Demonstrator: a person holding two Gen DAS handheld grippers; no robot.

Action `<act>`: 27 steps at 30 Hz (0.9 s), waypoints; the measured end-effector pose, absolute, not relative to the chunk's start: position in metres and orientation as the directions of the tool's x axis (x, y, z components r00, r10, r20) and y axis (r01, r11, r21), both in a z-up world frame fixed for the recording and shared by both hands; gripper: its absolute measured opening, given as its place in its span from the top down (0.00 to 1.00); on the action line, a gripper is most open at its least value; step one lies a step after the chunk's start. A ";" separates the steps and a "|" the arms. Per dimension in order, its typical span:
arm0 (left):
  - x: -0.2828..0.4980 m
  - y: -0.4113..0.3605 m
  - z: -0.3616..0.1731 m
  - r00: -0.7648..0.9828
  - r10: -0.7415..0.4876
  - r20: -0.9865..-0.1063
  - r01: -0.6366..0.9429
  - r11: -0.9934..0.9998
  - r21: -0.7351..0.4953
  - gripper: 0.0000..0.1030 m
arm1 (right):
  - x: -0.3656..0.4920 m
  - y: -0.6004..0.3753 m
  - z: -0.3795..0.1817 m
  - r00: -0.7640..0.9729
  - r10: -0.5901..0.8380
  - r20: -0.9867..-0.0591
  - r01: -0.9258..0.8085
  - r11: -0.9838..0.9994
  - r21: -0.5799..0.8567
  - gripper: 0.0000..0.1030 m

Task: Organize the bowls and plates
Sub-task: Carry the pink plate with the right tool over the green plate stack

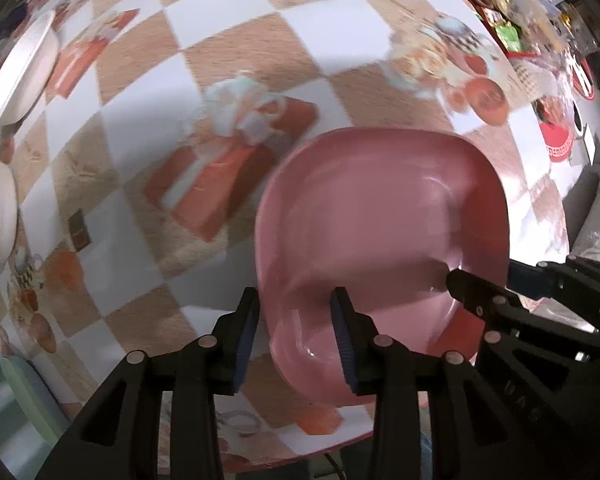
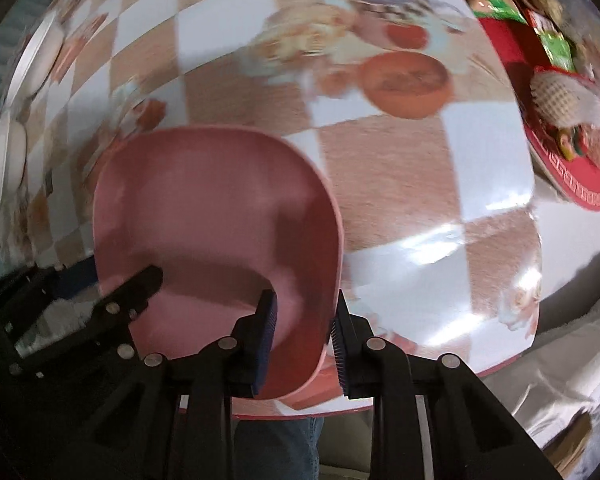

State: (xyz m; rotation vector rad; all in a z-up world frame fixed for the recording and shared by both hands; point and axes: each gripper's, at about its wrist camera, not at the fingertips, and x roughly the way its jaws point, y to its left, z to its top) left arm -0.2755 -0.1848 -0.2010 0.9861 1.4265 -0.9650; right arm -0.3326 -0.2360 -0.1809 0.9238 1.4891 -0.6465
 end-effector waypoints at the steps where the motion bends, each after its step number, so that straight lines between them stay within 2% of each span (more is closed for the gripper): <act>1: -0.273 -0.186 -0.202 -0.061 0.052 -0.997 0.945 0.324 -0.041 0.58 | -0.330 -0.235 -0.181 0.018 0.174 -0.985 0.840 0.531 0.109 0.73; 3: -0.272 -0.187 -0.202 -0.080 0.043 -0.996 0.953 0.298 -0.064 0.50 | -0.328 -0.235 -0.181 0.020 0.175 -0.984 0.845 0.523 0.110 0.72; 4: -0.272 -0.187 -0.202 -0.077 0.043 -0.996 0.957 0.284 -0.062 0.50 | -0.328 -0.236 -0.181 0.031 0.185 -0.982 0.849 0.514 0.124 0.68; 7: -0.262 -0.187 -0.200 -0.078 0.037 -0.996 0.954 0.291 -0.064 0.50 | -0.328 -0.239 -0.180 0.052 0.198 -0.979 0.859 0.491 0.145 0.63; 11: -0.242 -0.191 -0.198 -0.077 0.021 -0.997 0.942 0.329 -0.066 0.48 | -0.330 -0.249 -0.179 0.034 0.177 -0.984 0.877 0.467 0.115 0.63; 16: -0.241 -0.198 -0.198 -0.056 0.020 -0.998 0.962 0.268 -0.048 0.47 | -0.321 -0.248 -0.179 0.000 0.162 -0.987 0.860 0.504 0.082 0.63; 18: -0.246 -0.200 -0.198 -0.052 0.013 -0.999 0.968 0.248 -0.048 0.48 | -0.318 -0.247 -0.179 0.003 0.166 -0.986 0.855 0.512 0.089 0.65; 22: -0.267 -0.199 -0.198 -0.065 0.008 -0.998 0.970 0.236 -0.061 0.62 | -0.301 -0.235 -0.178 -0.003 0.167 -0.986 0.837 0.540 0.089 0.65; 27: -0.254 -0.161 -0.192 -0.062 0.017 -0.998 0.961 0.272 -0.055 0.62 | -0.281 -0.222 -0.178 -0.010 0.180 -0.984 0.816 0.570 0.096 0.65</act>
